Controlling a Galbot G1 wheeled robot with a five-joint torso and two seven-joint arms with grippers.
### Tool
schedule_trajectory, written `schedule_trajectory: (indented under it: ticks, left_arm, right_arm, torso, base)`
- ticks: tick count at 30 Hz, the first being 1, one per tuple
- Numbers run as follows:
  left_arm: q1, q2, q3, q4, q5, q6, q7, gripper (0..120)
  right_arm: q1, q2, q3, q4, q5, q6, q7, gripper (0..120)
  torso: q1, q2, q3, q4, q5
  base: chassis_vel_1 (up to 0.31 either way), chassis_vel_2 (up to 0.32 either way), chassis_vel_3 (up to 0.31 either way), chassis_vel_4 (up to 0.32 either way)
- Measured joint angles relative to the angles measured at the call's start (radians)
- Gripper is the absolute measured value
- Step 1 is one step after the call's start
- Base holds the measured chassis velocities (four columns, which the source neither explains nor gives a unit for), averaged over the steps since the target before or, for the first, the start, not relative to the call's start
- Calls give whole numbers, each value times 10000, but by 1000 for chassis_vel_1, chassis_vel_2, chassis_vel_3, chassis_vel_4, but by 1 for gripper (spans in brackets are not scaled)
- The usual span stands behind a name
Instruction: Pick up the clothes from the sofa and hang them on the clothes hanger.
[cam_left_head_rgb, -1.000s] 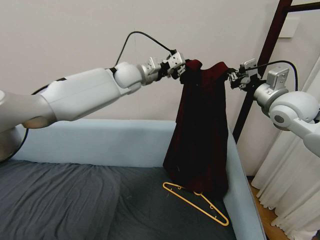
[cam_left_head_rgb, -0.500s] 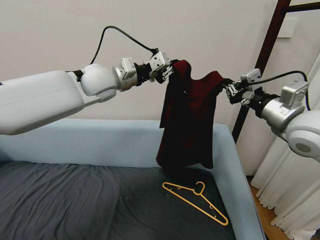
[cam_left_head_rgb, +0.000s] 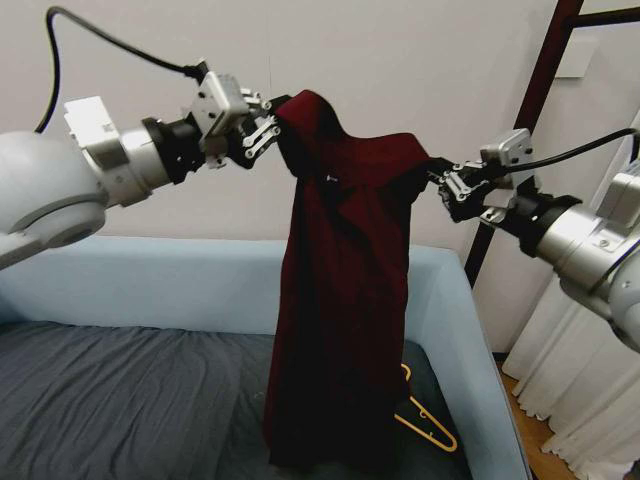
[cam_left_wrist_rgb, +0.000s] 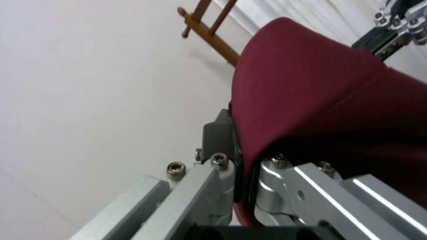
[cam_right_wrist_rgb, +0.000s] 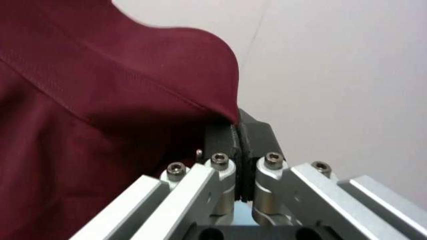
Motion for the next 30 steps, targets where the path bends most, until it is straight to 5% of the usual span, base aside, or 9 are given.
schedule_trajectory:
  ticks: [3,9,14,24,30]
  left_arm:
    - [2603,238,-2089,-39,579,191,-184,0]
    - [4521,-195,-1844,526,1144,152,-428,0]
    - [6239,-1190,-1654,1402,1772,-143,-784,0]
    - [9490,-2814,-2161,3982,2870,-760,-1491,0]
    - [10919,-3733,-2348,5166,3043,-975,-1743,0]
  right_arm:
    - [-36,731,-775,-484,-474,-23,117,0]
    - [-525,1591,-1747,-1465,-1396,104,153,0]
    - [-1717,2249,-2313,-2469,-2607,414,-20,0]
    - [-3899,2986,-2953,-4076,-4442,938,-312,0]
    - [-4454,4216,-3262,-5755,-4871,1065,-275,0]
  torso:
    - [0,3,-4,4,11]
    - [3,-2,2,5,-2]
    - [5,-3,2,-2,7]
    - [5,-3,1,2,5]
    - [3,-3,-1,3,1]
  base:
    - [0,0,0,0]
    - [0,0,0,0]
    - [0,0,0,0]
    - [0,0,0,0]
    - [0,0,0,0]
